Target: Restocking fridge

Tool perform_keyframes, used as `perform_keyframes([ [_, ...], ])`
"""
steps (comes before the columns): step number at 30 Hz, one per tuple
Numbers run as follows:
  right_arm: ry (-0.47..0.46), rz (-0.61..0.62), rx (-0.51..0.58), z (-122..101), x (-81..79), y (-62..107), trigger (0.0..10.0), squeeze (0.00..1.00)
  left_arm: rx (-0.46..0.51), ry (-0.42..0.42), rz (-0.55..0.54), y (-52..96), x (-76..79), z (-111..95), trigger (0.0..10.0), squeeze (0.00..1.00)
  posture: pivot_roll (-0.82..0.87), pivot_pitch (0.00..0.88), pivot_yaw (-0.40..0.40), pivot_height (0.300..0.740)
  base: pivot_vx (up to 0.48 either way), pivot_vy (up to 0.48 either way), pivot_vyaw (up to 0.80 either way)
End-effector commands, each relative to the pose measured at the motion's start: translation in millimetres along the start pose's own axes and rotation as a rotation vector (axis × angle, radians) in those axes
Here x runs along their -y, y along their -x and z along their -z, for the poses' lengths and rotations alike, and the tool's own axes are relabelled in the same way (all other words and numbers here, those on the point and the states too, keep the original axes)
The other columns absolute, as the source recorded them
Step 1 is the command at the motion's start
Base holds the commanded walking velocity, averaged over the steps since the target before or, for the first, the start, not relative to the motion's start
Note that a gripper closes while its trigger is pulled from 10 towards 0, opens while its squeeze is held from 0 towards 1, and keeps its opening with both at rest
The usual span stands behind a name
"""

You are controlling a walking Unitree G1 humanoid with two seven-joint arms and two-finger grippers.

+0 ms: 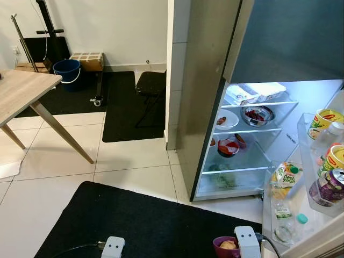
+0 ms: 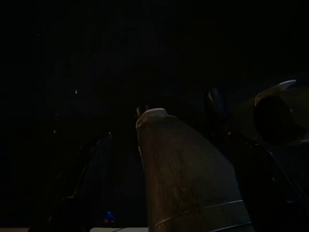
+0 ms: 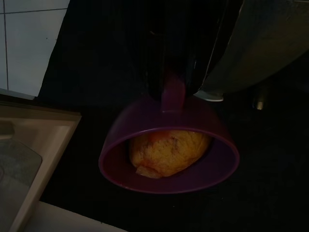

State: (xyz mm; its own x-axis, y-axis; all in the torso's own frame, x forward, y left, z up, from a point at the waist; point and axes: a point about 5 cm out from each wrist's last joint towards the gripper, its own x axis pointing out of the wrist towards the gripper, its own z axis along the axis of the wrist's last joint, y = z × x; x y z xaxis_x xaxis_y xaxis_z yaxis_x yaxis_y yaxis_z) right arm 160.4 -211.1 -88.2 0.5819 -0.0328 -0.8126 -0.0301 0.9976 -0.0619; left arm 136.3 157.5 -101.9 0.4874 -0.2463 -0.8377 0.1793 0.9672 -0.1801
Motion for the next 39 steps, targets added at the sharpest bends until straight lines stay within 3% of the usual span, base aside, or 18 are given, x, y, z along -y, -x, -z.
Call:
perform_keyframes([
  [1,-0.006,0.007,0.008,-0.9,1.3,0.1,10.0,0.0,-0.02,-0.009,0.023,-1.4,6.4,3.0,10.0,0.0,0.01,0.0,-0.015,0.739,0.0,0.0,0.0],
  [29,0.011,-0.002,0.025,-7.3,1.8,-1.1,10.0,0.0,-0.016,-0.007,0.021,-1.6,6.4,1.7,10.0,0.0,0.0,0.0,-0.026,0.739,0.0,0.0,0.0],
  [39,-0.04,-0.009,0.095,-20.2,2.2,-2.6,10.0,0.0,-0.014,-0.003,0.025,-2.0,7.7,1.8,10.0,0.0,0.0,0.0,-0.025,0.739,0.0,0.0,0.0],
])
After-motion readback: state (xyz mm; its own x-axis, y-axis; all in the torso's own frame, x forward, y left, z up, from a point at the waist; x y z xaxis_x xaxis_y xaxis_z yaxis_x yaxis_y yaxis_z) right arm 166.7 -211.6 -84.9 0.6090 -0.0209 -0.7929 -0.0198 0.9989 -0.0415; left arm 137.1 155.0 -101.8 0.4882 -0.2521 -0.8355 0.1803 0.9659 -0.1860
